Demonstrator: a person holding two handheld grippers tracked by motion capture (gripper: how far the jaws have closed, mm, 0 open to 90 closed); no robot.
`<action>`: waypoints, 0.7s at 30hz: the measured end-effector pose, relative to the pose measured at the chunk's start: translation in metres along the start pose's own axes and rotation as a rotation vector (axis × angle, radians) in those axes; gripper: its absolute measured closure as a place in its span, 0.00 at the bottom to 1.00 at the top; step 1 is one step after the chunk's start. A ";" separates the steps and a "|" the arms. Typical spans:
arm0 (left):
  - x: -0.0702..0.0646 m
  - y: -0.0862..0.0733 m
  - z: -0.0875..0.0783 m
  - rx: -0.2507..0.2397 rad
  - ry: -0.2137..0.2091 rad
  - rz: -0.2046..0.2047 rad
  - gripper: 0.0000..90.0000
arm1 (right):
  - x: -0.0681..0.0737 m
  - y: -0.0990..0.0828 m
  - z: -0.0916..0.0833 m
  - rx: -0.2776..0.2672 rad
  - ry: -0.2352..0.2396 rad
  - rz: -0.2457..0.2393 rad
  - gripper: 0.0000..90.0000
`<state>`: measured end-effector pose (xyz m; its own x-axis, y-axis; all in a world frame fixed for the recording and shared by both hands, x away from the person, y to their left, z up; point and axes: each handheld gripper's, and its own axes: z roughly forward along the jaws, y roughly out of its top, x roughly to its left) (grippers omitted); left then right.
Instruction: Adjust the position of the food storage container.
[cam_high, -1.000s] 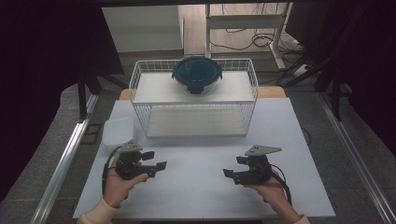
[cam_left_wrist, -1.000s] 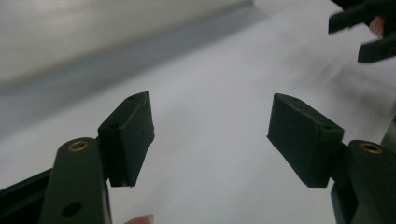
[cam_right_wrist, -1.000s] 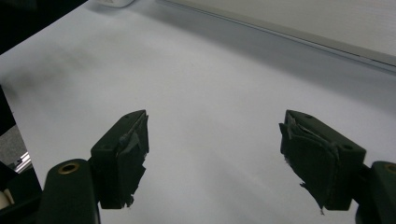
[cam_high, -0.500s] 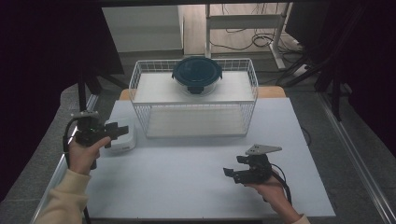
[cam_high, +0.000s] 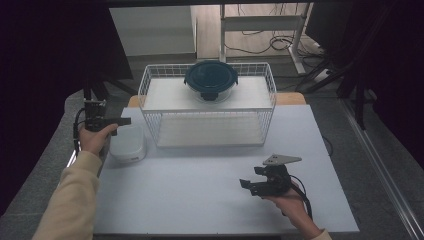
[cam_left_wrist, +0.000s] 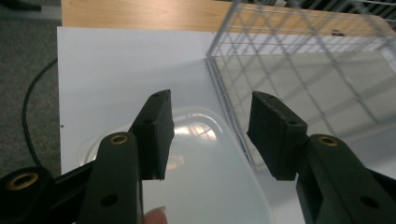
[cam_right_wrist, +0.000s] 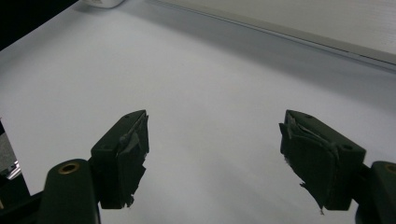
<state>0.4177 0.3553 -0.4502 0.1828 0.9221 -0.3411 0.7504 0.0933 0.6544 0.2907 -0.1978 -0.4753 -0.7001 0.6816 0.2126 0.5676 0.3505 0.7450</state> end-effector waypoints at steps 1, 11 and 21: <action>0.002 0.002 0.003 0.002 0.002 -0.014 0.58 | 0.000 0.000 0.001 0.001 -0.004 0.003 0.26; 0.019 0.017 0.037 0.103 0.106 -0.066 0.93 | -0.001 -0.002 0.002 -0.002 -0.017 0.001 0.27; 0.028 0.012 0.053 0.181 0.162 -0.075 1.00 | 0.000 -0.003 0.001 -0.019 -0.025 -0.019 0.27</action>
<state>0.4654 0.3621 -0.4879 0.0289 0.9647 -0.2619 0.8622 0.1085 0.4948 0.2895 -0.1981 -0.4778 -0.6996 0.6908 0.1826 0.5458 0.3518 0.7605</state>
